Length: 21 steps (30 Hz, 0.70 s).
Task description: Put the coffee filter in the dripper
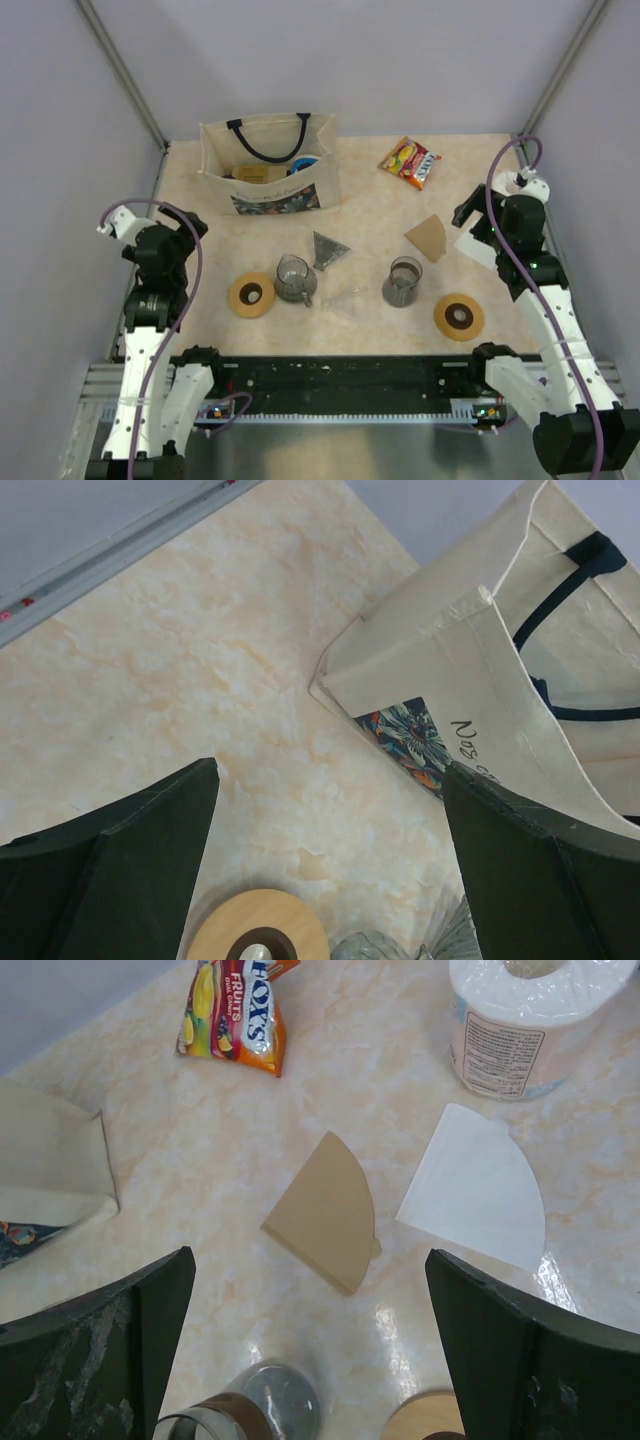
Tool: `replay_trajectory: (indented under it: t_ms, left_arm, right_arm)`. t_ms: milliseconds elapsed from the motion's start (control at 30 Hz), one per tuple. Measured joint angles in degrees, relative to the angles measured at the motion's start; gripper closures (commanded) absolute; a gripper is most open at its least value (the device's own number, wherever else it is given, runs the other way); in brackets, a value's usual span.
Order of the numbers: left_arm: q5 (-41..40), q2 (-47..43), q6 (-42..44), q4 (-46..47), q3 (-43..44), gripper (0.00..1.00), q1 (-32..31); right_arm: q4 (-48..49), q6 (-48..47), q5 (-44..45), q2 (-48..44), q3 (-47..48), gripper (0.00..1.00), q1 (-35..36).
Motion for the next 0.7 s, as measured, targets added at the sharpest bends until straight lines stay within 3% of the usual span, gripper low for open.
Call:
replay_trajectory:
  t_ms: [700]
  left_arm:
    - [6.6, 5.2, -0.8, 10.6, -5.1, 0.01, 0.0]
  right_arm:
    - [-10.4, 2.2, 4.4, 4.7, 1.6, 0.01, 0.0]
